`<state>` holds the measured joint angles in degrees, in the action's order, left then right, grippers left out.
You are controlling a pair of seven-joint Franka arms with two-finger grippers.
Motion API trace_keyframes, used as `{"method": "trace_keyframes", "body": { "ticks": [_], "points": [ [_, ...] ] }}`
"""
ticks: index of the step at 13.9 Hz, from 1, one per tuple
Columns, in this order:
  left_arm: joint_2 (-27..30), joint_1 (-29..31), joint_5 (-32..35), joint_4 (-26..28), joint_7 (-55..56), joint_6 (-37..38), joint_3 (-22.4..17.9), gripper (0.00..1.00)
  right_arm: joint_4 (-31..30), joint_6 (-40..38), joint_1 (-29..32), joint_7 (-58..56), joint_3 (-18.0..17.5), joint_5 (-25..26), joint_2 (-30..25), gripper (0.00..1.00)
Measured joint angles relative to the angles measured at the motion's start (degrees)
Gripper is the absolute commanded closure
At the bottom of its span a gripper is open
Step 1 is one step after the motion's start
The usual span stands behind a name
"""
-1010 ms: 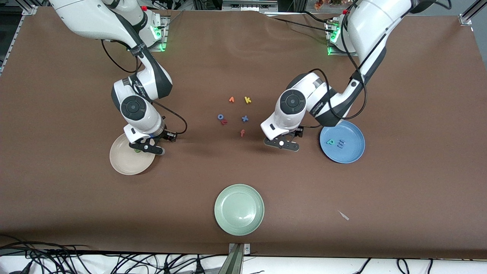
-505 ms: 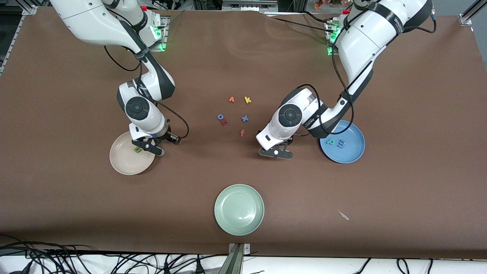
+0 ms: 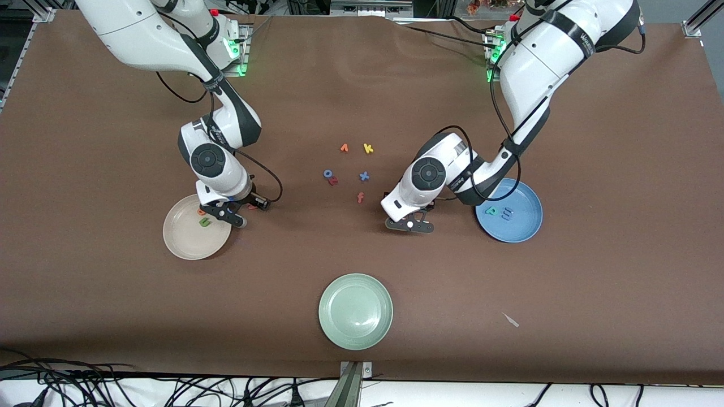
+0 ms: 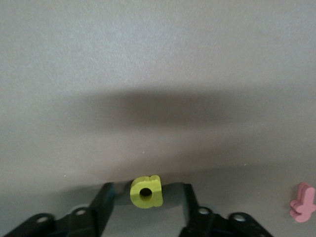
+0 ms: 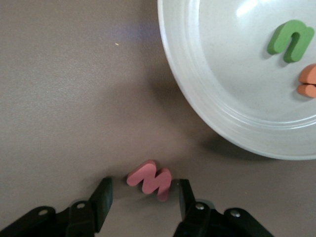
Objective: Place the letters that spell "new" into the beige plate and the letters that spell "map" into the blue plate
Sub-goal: 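Pinch the pink m with the right gripper while the left gripper pinches yellow a, then drop right gripper's m on the white plate while the left gripper drops a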
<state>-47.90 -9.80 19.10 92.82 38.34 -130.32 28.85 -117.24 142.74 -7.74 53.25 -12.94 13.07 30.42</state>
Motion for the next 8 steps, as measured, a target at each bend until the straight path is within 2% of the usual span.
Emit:
{"method": "trace_keyframes", "body": {
  "ticks": [1, 2, 4, 8],
  "points": [
    [0.1, 0.0, 0.1, 0.0, 0.1, 0.1, -0.1, 0.97, 0.0, 0.0, 0.0, 0.0, 0.1, 0.0, 0.0, 0.37],
    [0.3, 0.0, 0.1, -0.1, 0.2, 0.3, -0.2, 1.00, 0.0, 0.0, 0.0, 0.0, 0.4, 0.0, 0.0, 0.37],
    [0.5, 0.0, 0.1, -0.6, 0.3, 2.4, -0.2, 1.00, 0.0, 0.2, 0.1, -0.2, 1.4, 0.0, -0.1, 0.37],
    [4.4, 0.4, 0.5, -3.6, -1.0, 14.6, -0.2, 0.99, -0.1, 0.7, 0.1, -0.2, 2.0, 0.0, -0.1, 0.38]
  ]
}}
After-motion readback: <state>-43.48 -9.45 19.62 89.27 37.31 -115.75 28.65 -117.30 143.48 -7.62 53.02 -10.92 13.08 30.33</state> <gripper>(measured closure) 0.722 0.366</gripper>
